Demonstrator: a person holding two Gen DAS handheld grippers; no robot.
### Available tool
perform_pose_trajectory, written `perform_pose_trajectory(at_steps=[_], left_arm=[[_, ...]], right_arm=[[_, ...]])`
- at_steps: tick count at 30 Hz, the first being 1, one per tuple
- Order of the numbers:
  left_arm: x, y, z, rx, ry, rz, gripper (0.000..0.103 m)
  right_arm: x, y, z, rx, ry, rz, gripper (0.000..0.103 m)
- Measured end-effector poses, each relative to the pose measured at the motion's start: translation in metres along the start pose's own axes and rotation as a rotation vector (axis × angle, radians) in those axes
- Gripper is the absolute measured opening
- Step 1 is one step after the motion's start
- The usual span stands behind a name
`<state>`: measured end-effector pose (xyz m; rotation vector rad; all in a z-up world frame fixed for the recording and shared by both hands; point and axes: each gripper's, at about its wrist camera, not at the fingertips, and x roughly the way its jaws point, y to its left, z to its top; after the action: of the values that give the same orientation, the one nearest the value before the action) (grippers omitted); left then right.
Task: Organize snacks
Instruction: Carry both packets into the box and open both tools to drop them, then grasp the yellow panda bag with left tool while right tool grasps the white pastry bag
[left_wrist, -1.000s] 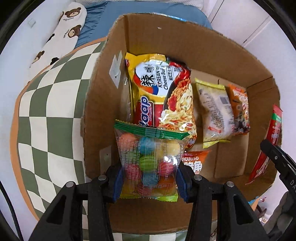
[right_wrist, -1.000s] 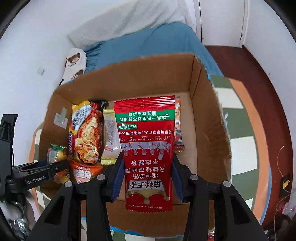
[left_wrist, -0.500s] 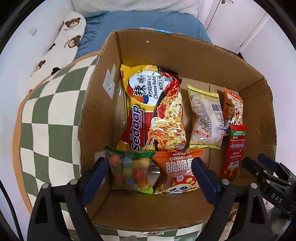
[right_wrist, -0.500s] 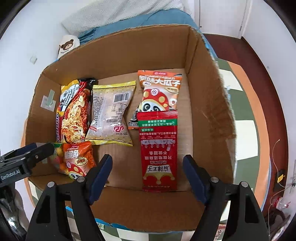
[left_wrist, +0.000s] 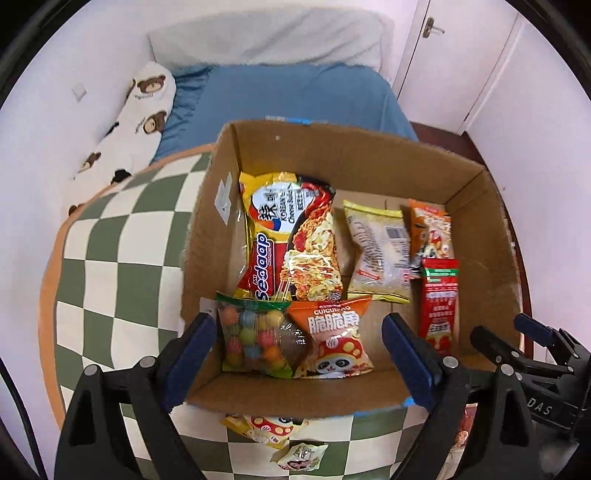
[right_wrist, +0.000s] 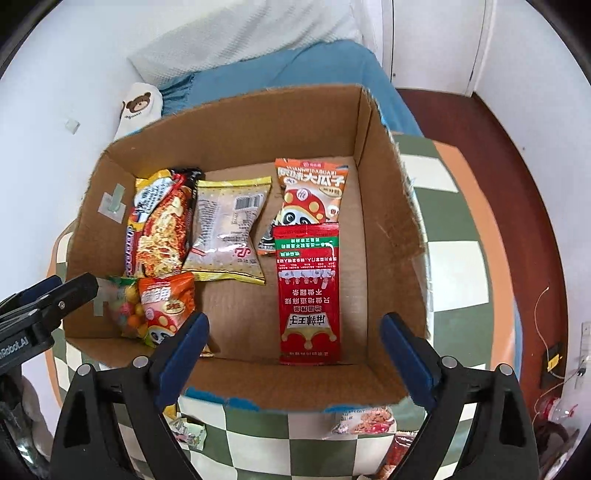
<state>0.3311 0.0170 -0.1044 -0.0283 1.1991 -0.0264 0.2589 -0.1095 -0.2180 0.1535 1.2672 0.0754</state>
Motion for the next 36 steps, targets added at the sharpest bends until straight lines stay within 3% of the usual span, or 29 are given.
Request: perform_pose_trajectory(at_steps=[11,25,31,36], left_arm=[[-0.069,0.003,-0.034,0.014,-0.14,-0.014,0.092],[-0.121,0.012,-0.067,0.004,-0.226,-0.021,0.092],[-0.123,0.015,-0.08,0.002,-0.223,-0.017,0.092],[-0.092,0.023,-0.105,0.013,-0.127,0.016,0.092]], right_arm=[[-0.075,0.023,-0.03,-0.053,-0.157,-0.011,0.099],[-0.148,0.048,-0.068,-0.05,-0.293,0.013,0.1],[-0.153,0.048,-0.082,-0.018,-0.272,0.057,0.1],[-0.124,0.016,-0.105,0.085,-0.157,0.066,0.1]])
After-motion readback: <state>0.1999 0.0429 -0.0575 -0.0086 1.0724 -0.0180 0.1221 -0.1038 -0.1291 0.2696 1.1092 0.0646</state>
